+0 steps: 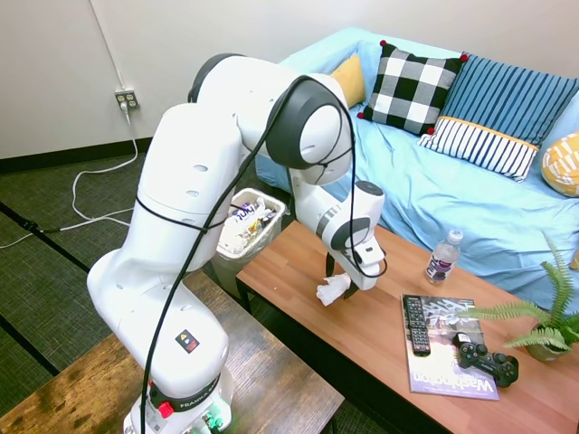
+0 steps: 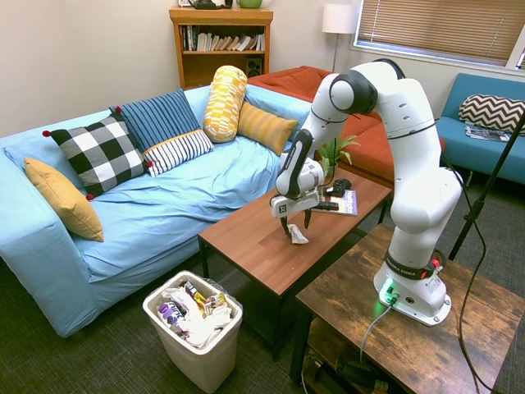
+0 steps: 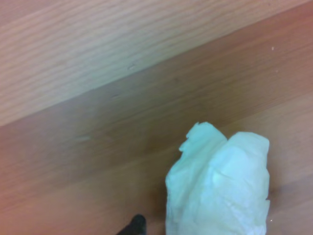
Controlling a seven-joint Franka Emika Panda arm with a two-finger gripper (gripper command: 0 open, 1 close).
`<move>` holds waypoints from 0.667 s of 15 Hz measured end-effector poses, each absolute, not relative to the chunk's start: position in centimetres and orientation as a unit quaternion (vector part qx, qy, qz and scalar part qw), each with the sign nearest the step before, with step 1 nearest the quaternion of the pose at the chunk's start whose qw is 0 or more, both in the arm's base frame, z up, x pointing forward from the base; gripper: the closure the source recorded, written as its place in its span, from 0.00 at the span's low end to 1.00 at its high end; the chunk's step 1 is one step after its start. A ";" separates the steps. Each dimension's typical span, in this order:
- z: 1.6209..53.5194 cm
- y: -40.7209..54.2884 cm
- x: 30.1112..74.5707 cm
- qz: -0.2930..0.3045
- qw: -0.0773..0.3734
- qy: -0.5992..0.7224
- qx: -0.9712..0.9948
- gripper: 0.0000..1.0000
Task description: Throw the tissue in the trash bin
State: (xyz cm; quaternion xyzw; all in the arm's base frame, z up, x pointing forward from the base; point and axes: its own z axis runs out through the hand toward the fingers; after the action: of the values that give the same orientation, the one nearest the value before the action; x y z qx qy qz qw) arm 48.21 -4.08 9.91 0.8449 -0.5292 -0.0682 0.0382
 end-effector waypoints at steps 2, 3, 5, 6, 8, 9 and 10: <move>9.6 -4.5 48.2 -0.066 0.037 -0.531 0.844 1.00; 9.4 -4.7 48.1 -0.065 0.037 -0.532 0.843 1.00; 9.2 -4.9 48.4 -0.066 0.035 -0.533 0.843 1.00; 9.2 -4.8 48.5 -0.066 0.034 -0.534 0.843 1.00; 9.1 -4.9 48.5 -0.066 0.031 -0.534 0.842 1.00; 9.1 -4.8 48.5 -0.066 0.028 -0.536 0.841 1.00; 9.1 -4.5 48.5 -0.068 0.022 -0.537 0.840 1.00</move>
State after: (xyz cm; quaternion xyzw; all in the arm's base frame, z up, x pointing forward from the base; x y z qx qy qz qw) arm 48.53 -4.51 9.10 0.8405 -0.5371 -0.0681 0.0225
